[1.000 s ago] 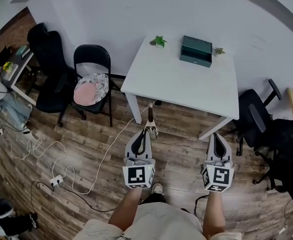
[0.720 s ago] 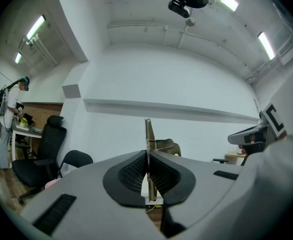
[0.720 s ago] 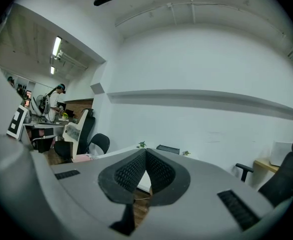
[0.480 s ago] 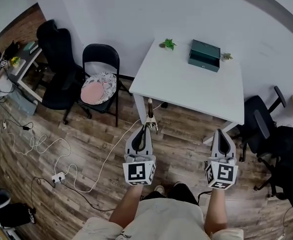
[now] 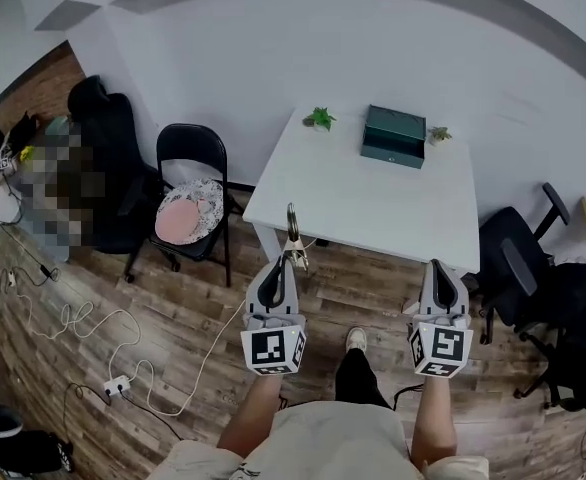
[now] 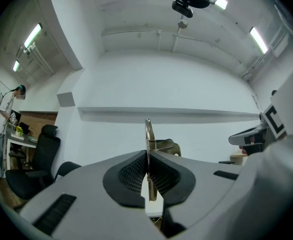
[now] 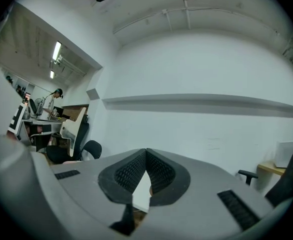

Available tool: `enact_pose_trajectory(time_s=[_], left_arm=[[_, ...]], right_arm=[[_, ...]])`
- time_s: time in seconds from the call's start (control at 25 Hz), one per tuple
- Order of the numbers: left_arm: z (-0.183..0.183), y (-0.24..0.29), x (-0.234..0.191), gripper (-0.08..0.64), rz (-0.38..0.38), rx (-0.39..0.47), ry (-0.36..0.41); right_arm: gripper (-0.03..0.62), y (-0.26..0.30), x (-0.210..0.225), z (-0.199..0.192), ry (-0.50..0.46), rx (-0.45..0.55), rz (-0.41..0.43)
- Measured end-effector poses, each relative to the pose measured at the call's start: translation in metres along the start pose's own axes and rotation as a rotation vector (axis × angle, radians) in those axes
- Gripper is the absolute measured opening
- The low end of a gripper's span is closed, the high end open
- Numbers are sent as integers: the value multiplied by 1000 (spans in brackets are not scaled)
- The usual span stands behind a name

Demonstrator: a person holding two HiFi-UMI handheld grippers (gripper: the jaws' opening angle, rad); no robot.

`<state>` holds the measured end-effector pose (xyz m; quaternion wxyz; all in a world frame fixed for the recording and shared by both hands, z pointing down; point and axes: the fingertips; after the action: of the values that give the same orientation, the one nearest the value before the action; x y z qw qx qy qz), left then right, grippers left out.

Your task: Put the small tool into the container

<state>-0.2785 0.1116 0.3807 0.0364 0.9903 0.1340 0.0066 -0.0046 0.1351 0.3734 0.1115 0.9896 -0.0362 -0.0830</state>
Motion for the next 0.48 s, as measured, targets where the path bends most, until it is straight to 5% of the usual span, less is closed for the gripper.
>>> enact_pose_trajectory(time_s=[0.48], left_arm=[[27, 97, 41, 8, -33, 9, 77]], right_arm=[[15, 74, 69, 6, 72, -13, -12]])
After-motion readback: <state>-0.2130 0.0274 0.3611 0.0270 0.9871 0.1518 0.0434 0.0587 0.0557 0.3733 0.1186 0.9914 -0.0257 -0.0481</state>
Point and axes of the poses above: the fingertips, and each gripper's own axes: y forward along the fingers, x to its right, z out of its top, and after that the axes turned 12 degrees about -x, right-handed
